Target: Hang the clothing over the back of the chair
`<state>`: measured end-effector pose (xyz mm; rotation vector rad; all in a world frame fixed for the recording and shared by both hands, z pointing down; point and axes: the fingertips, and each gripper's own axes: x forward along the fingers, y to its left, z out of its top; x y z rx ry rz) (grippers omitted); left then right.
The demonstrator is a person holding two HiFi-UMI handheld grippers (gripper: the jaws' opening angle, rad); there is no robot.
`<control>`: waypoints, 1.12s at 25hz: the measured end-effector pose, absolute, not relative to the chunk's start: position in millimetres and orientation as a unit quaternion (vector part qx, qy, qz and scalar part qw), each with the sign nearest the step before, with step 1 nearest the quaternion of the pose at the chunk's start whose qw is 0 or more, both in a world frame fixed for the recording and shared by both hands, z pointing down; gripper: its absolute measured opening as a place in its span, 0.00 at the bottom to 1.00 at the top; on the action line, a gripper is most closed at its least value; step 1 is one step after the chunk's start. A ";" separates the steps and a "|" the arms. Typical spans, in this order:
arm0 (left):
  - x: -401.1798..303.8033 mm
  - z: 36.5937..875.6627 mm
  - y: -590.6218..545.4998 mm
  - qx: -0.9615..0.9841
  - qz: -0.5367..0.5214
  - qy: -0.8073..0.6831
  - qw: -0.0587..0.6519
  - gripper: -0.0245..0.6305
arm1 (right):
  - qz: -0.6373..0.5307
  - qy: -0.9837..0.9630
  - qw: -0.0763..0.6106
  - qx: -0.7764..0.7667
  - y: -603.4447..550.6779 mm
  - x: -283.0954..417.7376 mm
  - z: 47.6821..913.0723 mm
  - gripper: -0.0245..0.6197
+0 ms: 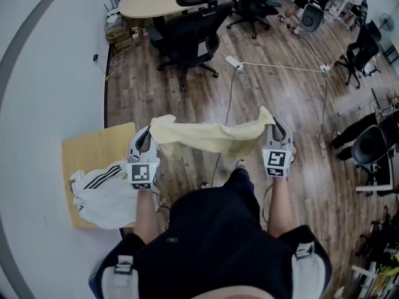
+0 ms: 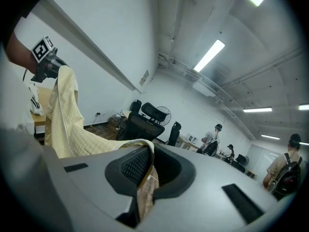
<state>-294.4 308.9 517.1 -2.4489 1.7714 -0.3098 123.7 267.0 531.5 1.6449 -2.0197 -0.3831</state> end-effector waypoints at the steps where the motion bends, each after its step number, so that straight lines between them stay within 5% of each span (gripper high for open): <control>1: -295.4 516.8 308.4 -0.804 -0.101 0.583 0.052 0.07 | -0.140 -0.742 0.252 0.605 266.4 124.1 531.3 0.05; 28: -293.2 514.1 251.2 -0.785 -0.134 0.603 0.051 0.07 | -0.125 -0.765 0.239 0.585 178.4 123.5 544.6 0.04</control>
